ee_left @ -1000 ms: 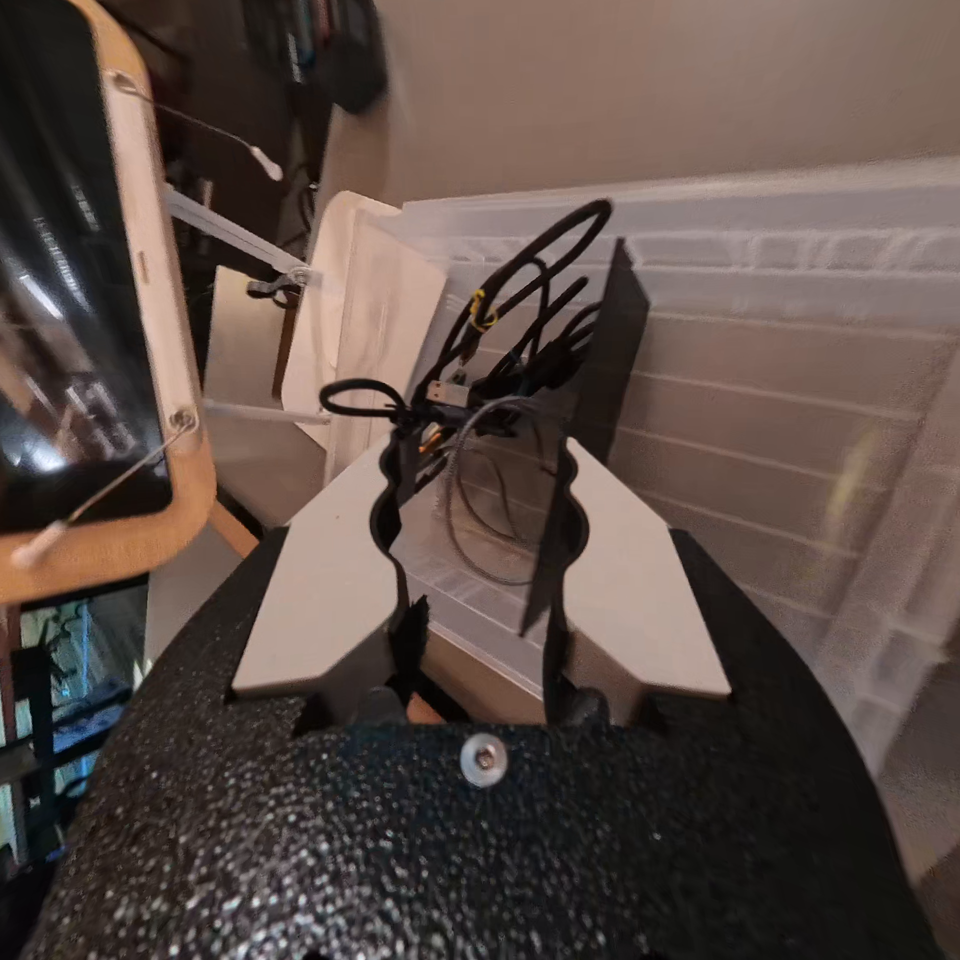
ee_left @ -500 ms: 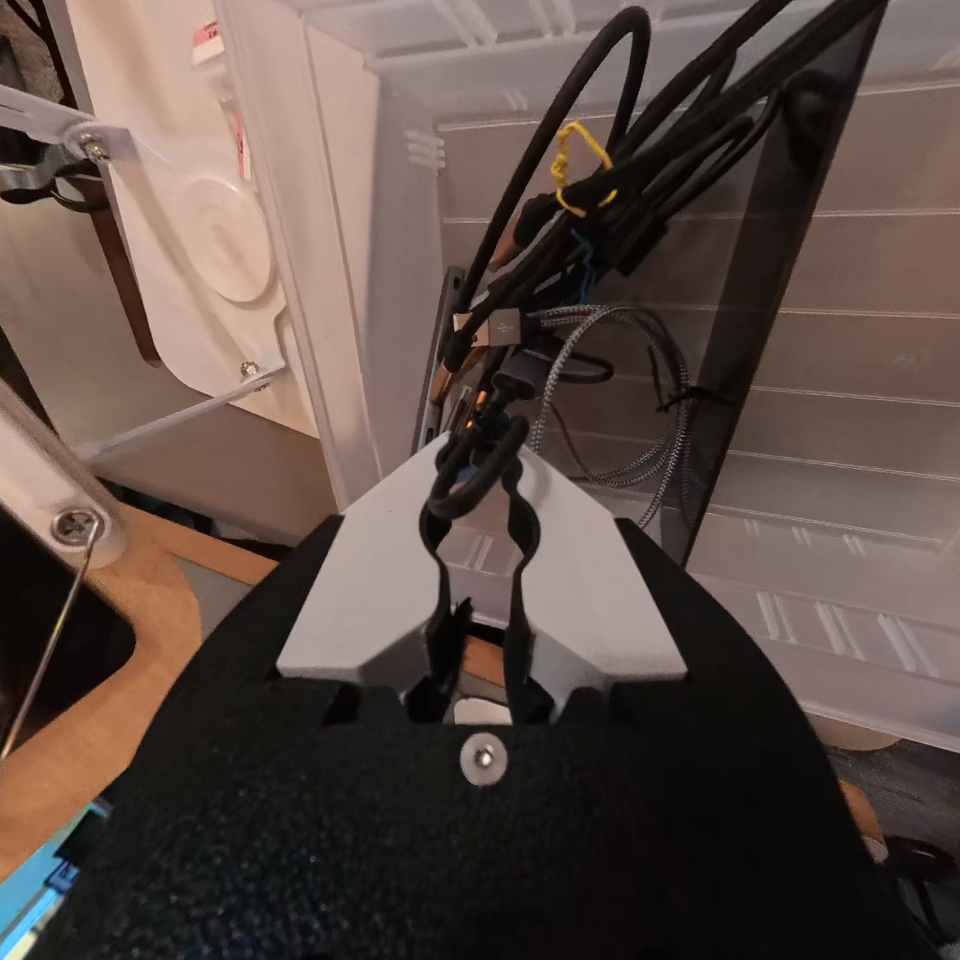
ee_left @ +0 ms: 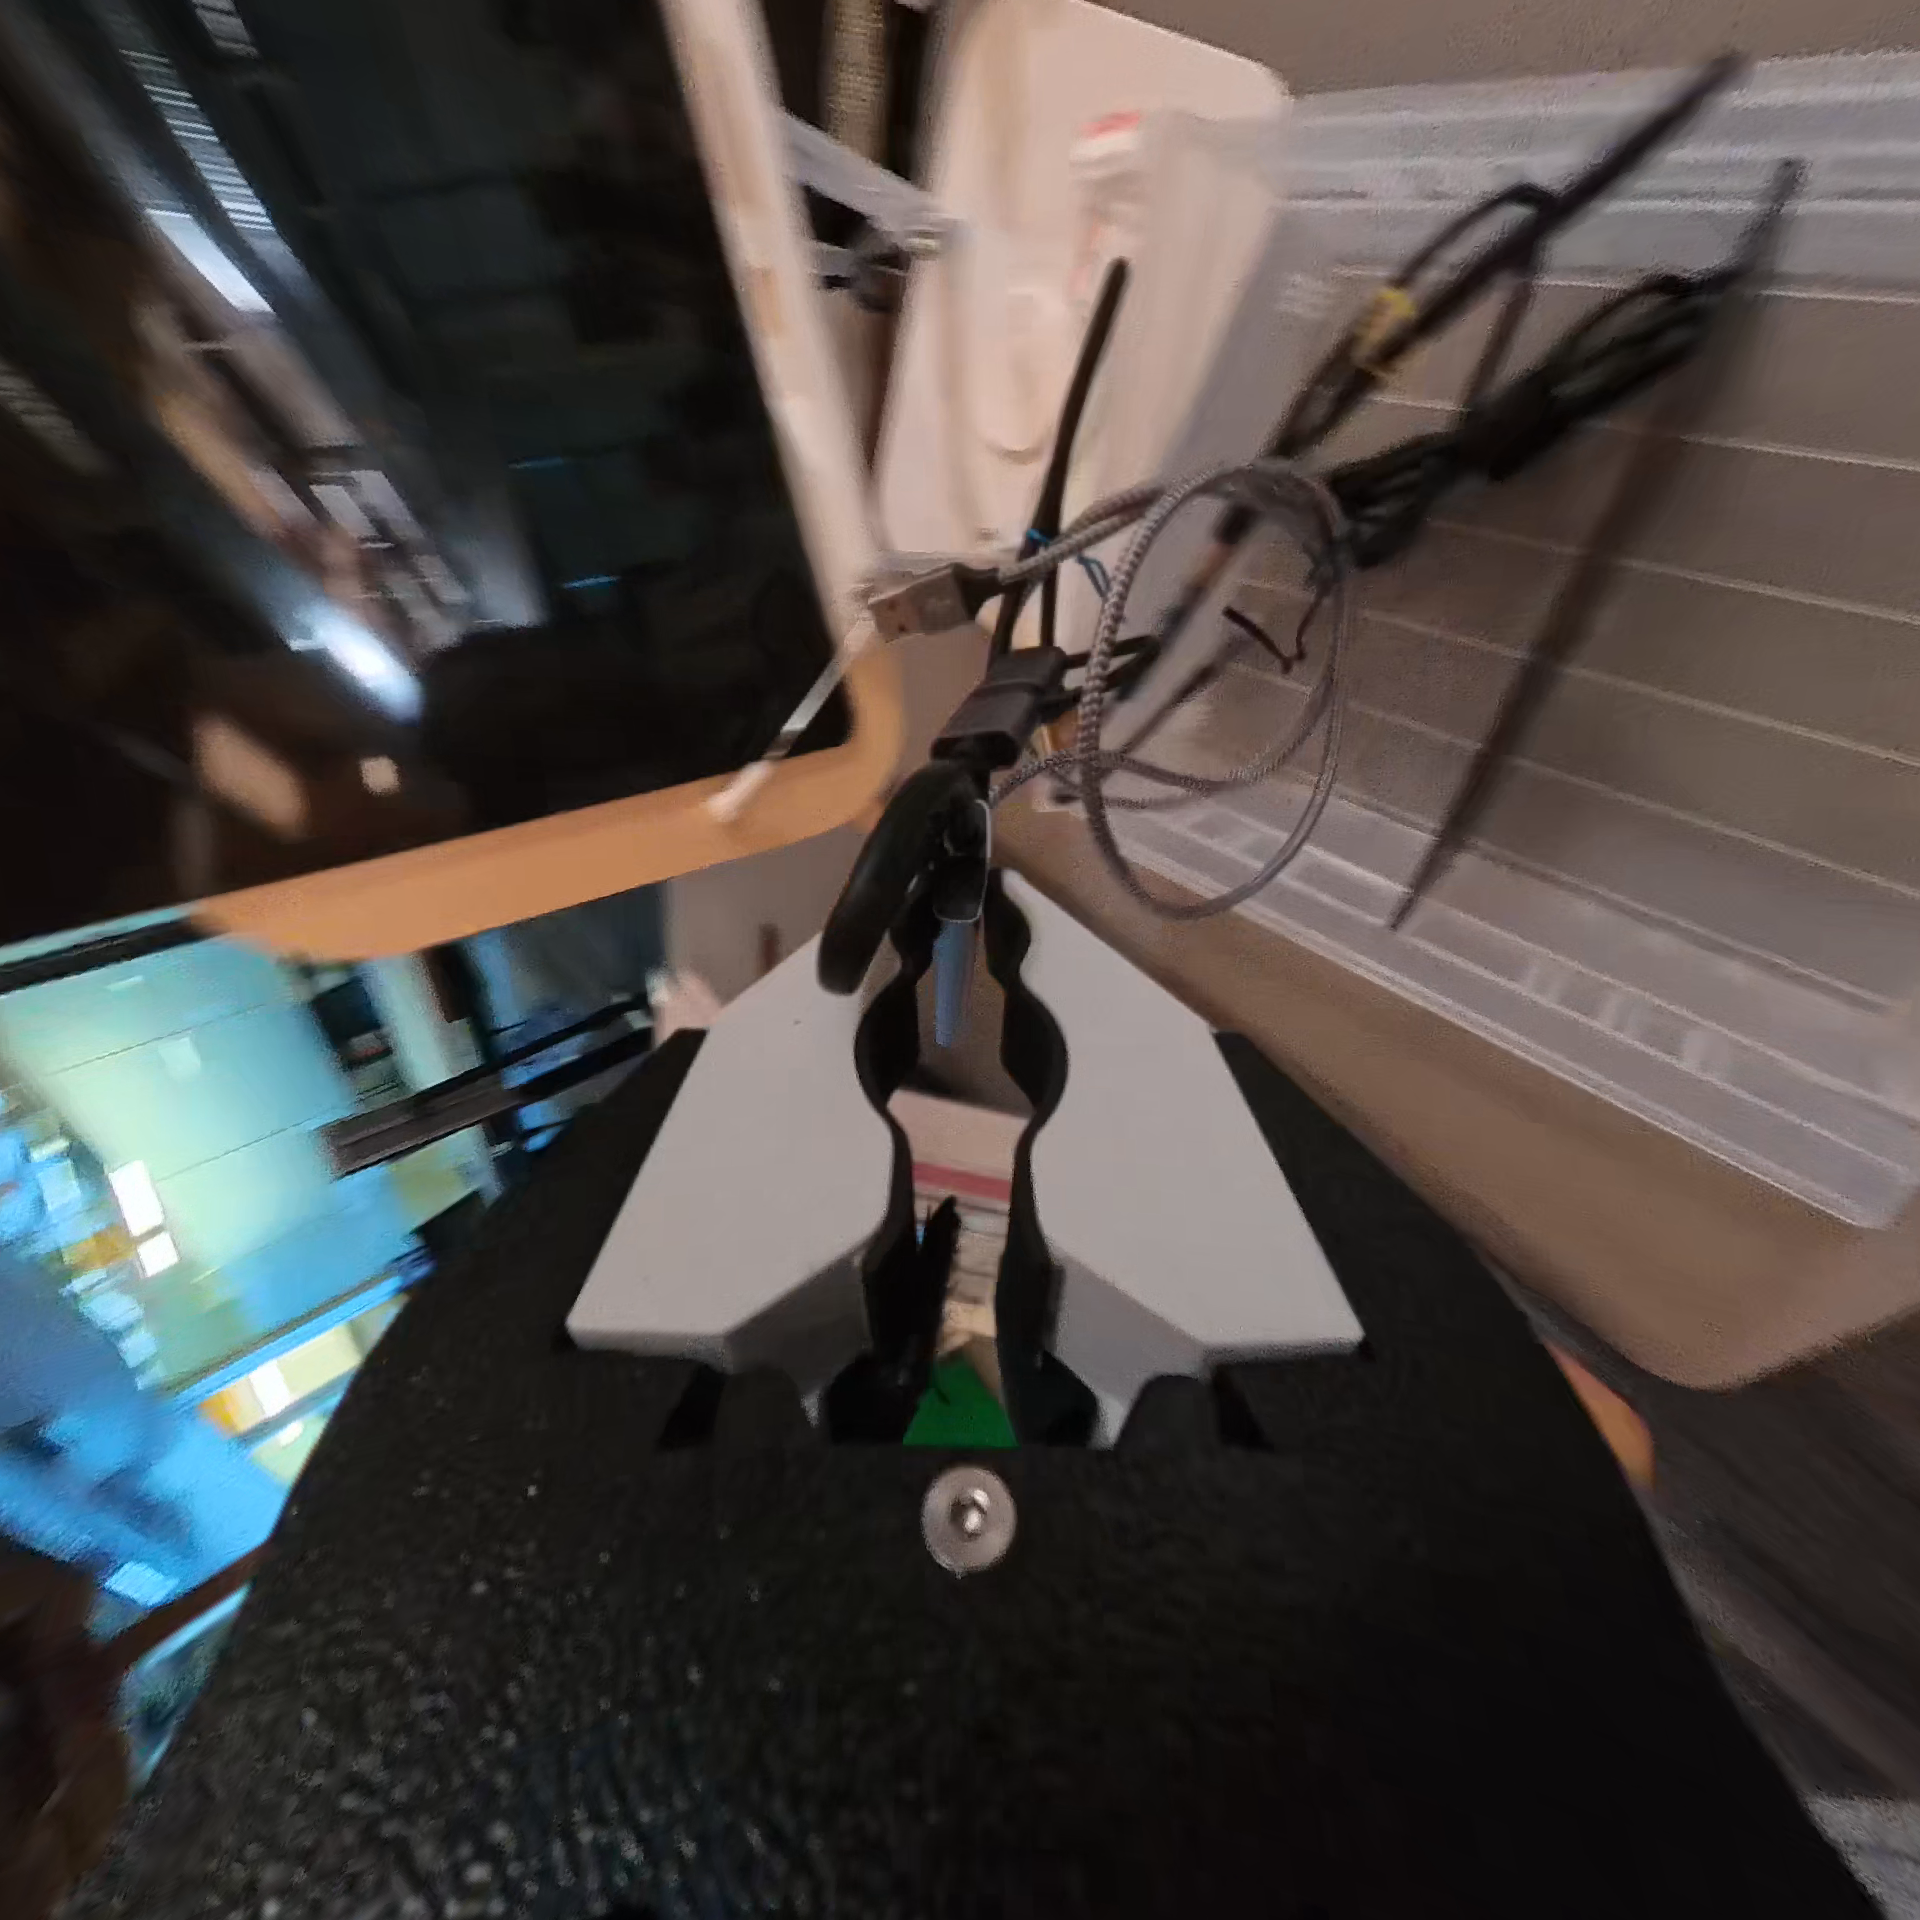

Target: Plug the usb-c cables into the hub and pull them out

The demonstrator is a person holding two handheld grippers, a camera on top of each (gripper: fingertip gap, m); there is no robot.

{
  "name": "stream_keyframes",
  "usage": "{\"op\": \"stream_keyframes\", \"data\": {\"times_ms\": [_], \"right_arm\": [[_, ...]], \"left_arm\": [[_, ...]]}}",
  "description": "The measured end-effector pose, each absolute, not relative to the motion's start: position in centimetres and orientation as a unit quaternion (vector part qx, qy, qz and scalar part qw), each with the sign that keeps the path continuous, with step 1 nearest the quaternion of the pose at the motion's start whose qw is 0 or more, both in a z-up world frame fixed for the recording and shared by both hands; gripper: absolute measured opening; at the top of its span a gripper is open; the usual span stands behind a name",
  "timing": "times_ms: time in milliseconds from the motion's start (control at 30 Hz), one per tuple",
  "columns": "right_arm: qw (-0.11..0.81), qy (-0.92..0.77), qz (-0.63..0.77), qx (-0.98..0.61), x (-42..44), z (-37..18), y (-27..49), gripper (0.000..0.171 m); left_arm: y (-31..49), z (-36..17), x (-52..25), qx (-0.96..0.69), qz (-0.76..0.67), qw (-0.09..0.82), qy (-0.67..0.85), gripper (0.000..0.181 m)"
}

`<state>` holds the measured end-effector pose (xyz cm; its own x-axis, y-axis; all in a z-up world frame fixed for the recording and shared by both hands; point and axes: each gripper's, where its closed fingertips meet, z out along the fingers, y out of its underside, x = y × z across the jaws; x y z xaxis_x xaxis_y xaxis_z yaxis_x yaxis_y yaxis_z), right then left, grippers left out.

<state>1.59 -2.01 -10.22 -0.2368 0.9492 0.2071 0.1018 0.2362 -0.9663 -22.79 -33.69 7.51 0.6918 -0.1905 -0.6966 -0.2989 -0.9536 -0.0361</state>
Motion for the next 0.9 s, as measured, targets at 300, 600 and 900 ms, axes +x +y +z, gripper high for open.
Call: {"op": "stream_keyframes", "data": {"times_ms": [300, 600, 900], "right_arm": [[0.509, -0.59, 0.497, -0.383, 3.1, -6.1, -1.4, 0.046], [0.624, -0.569, 0.461, -0.272, 7.2, -2.6, -1.0, 0.048], [0.633, -0.712, 0.264, -0.151, 5.8, -8.6, -2.5, 0.049]], "left_arm": [[-25.5, 17.4, -14.9, -0.737, 0.588, 0.289, 0.166, 0.007], [-12.7, 4.2, -1.1, -0.648, 0.628, 0.368, 0.223, 0.007], [-4.8, -8.7, 1.6, -0.669, 0.516, 0.428, 0.321, 0.007]]}}
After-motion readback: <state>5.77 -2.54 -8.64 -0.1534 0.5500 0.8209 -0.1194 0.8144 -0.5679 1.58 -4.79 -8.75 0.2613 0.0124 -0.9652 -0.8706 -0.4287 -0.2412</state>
